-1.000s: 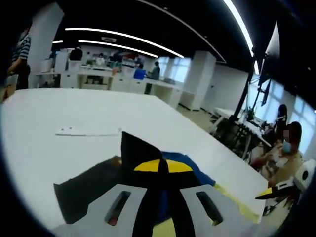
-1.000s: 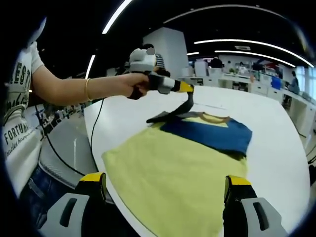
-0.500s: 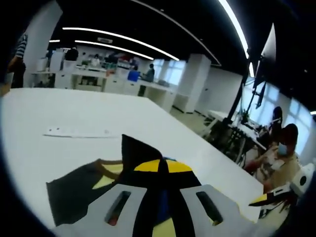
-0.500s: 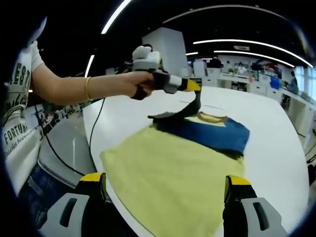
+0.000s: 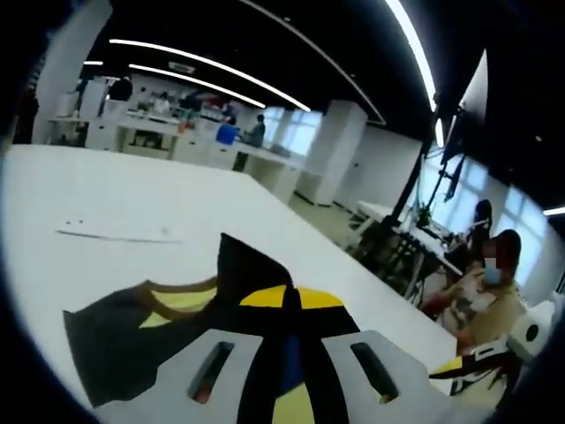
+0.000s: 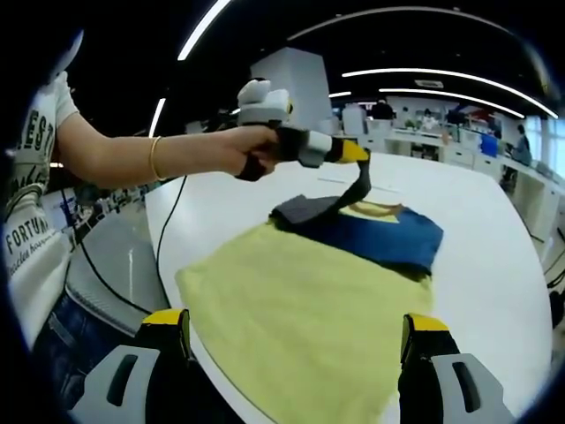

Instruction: Fold the garment on the visible template until the final outline fits inside the template.

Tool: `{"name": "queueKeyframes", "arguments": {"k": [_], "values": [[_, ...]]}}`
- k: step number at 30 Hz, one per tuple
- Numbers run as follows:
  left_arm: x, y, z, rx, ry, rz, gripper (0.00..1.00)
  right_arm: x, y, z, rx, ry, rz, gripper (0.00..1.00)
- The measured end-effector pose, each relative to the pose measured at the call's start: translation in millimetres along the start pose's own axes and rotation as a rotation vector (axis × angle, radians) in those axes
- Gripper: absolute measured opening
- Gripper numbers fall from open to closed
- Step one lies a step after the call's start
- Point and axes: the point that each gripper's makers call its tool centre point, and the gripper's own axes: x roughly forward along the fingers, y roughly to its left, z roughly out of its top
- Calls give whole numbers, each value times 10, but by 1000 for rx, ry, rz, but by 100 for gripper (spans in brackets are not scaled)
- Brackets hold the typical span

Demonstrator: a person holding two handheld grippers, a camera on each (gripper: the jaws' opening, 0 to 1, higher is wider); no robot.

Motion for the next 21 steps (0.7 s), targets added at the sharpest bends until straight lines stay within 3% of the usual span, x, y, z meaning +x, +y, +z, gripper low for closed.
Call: {"name": "queueKeyframes", "arguments": {"k": [11, 21], "values": [[119, -170, -82, -1, 13, -57, 0, 0, -49, -15, 14, -11, -16, 99], [277, -281, -172, -16, 34, -68, 0, -9, -73, -72, 25, -2, -20, 99]]}}
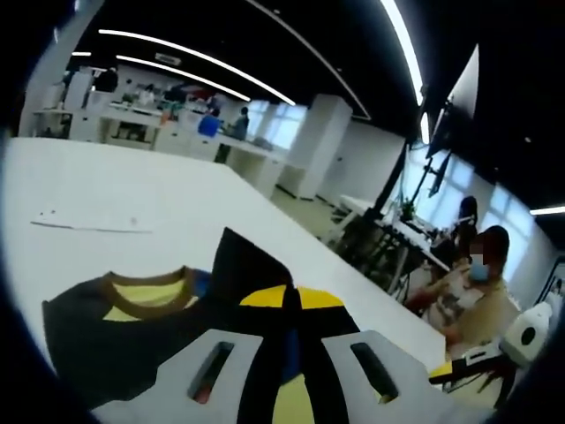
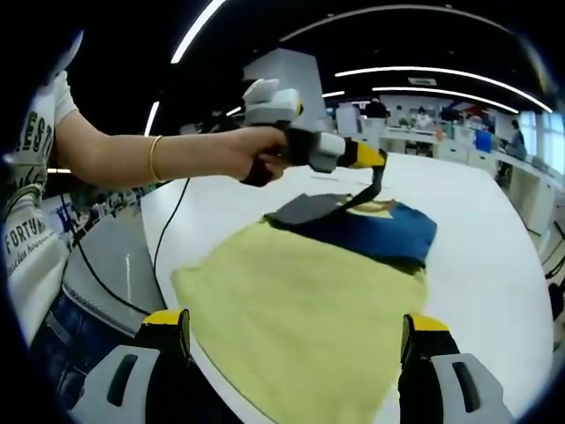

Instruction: Fold the garment on the visible template until the final outline fits inside the template.

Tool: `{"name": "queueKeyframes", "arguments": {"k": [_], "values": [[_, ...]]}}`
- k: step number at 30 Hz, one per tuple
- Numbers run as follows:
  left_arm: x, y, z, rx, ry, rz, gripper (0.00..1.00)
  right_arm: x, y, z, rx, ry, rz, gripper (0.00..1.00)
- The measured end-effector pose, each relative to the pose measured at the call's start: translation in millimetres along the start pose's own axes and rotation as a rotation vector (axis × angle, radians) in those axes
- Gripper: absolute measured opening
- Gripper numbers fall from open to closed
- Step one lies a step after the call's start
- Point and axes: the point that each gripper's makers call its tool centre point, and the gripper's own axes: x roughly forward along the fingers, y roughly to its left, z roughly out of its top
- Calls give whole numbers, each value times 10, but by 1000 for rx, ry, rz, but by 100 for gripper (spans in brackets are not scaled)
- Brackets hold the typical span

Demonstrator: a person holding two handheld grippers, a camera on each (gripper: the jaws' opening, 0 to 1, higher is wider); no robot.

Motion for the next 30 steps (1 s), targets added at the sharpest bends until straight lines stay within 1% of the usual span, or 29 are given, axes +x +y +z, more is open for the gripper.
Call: {"name": "queueKeyframes", "arguments": {"k": [4, 9, 12, 15, 17, 18, 20, 22, 25, 26, 27, 28, 29, 30], "values": [[66, -70, -53, -3, 10, -13, 0, -10, -24, -8, 4, -2, -4, 99], [142, -131, -155, 7, 37, -17, 0, -17, -50, -14, 11, -3, -8, 99], [182, -156, -226, 26, 55, -15, 0, -12, -53, -23, 15, 0, -8, 99], [236, -162, -329, 19, 80, -9, 0, -9, -55, -30, 14, 4, -6, 99], [262, -155, -394, 47, 103, -3, 0, -13, -59, -27, 18, 2, -6, 99], [272, -121, -448, 76, 126, 21, 0, -14, -72, -29, 18, 1, -8, 99], [333, -147, -496, 69, 129, 17, 0, -13, -87, -37, 22, 3, -10, 99], [376, -153, -570, 68, 150, 21, 0, -12, -97, -38, 22, 4, -12, 99], [435, -168, -666, 78, 169, 11, 1, -14, -111, -32, 21, 1, -16, 99], [442, -203, -709, 63, 182, -10, 0, -16, -116, -27, 21, -1, -17, 99], [444, -223, -717, 68, 182, -21, 0, -21, -126, -21, 23, -4, -18, 99], [446, -238, -718, 91, 179, -30, 2, -24, -131, -15, 23, -6, -19, 99], [445, -258, -725, 117, 183, -36, 7, -28, -136, -8, 23, -10, -22, 99], [440, -274, -719, 120, 182, -40, 9, -33, -139, -2, 24, -13, -22, 99]]}}
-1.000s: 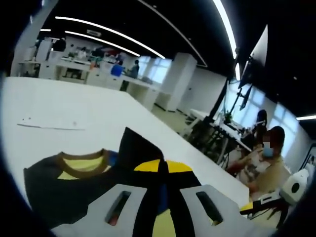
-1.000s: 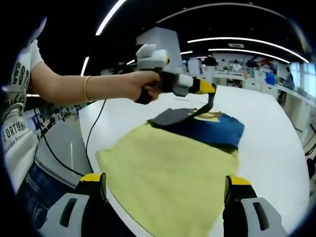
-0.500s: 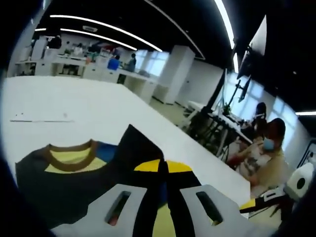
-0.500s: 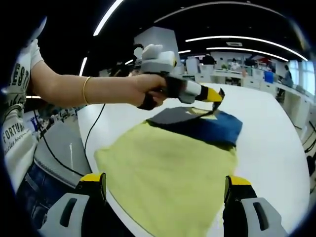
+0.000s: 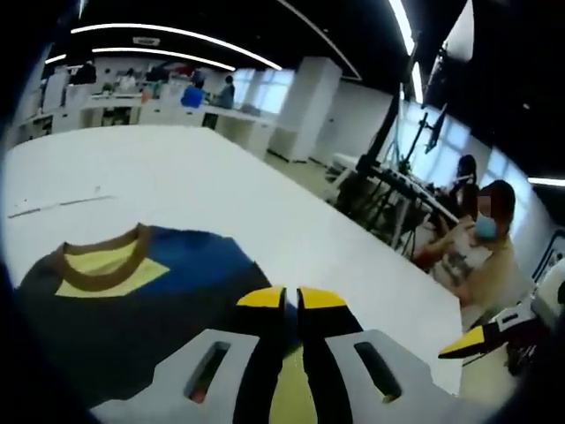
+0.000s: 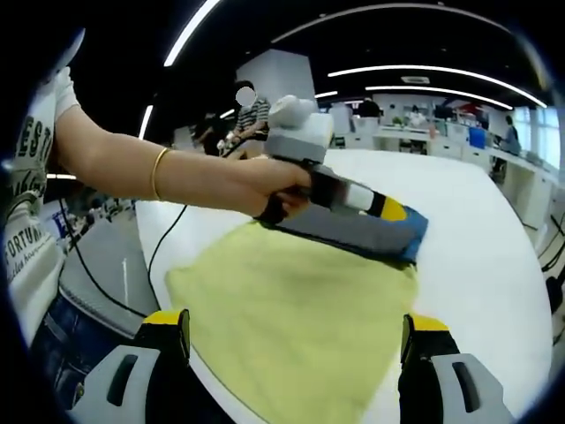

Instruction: Fold the garment on the visible template until the final outline fits inside the template.

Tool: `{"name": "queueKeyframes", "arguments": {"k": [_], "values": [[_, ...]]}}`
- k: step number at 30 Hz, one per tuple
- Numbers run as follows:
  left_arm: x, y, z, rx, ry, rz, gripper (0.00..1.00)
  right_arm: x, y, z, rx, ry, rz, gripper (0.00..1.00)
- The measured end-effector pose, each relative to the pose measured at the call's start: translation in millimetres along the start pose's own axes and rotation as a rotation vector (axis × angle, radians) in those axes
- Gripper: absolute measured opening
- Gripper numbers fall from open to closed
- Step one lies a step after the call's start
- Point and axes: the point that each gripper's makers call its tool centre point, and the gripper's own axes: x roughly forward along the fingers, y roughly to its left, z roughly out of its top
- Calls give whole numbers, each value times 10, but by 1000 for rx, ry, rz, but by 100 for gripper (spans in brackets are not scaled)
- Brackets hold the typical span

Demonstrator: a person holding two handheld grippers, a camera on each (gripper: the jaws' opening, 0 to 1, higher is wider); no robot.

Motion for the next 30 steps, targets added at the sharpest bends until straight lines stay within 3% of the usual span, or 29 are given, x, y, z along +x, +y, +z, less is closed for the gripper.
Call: {"name": "queueKeyframes", "arguments": {"k": [11, 19, 23, 30], "values": [[-139, -95, 138, 40, -53, -68, 36, -16, 26, -29, -13, 22, 25, 99], [-326, -16, 141, 75, -66, -73, 54, -28, 46, -2, -27, 31, 51, 99], [-446, 40, 176, 56, -102, -71, 65, -35, 65, 8, -39, 44, 67, 99], [-633, 137, 134, 63, -92, -59, 76, -56, 94, 58, -48, 45, 91, 99]]}}
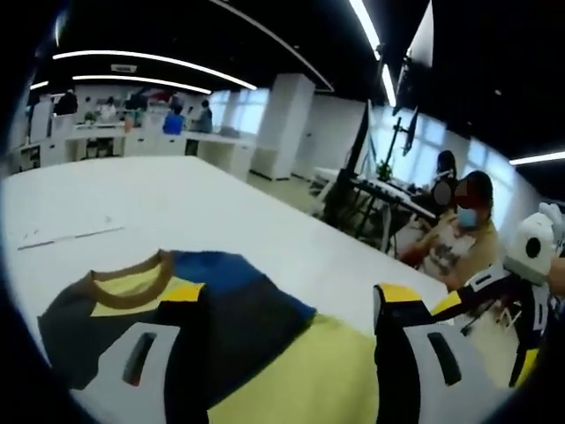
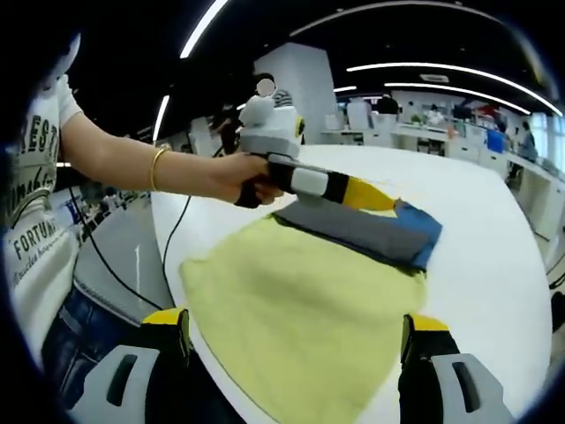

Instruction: Fold the garment on the visible template until the final outline fits inside the template.

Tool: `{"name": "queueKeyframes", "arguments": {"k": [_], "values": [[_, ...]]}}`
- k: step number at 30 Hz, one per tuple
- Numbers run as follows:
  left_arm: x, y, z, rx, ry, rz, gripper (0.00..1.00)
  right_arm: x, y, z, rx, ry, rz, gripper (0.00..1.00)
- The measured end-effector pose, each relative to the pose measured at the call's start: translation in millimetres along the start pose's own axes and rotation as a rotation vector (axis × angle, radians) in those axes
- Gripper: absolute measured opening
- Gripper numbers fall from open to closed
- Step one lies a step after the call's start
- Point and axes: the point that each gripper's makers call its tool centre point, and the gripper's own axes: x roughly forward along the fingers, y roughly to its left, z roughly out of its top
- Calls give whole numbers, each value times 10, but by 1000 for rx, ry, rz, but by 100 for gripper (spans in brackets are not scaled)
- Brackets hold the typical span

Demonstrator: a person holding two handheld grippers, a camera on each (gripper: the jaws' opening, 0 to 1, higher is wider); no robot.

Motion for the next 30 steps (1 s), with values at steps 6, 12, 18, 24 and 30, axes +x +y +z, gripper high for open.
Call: {"name": "queueKeyframes", "arguments": {"k": [6, 12, 18, 24, 30], "values": [[-211, -9, -62, -6, -2, -6, 84, -21, 24, -35, -41, 38, 27, 99], [-428, -60, -115, 27, 0, -31, 94, -2, 79, -71, -66, 66, 54, 99], [-614, -90, -167, 50, 3, -38, 99, 27, 114, -77, -77, 75, 68, 99], [-752, -147, -214, 62, 9, -52, 99, 36, 140, -82, -84, 85, 77, 99], [-950, -242, -314, 99, 23, -74, 99, 20, 159, -107, -87, 104, 81, 99]]}}
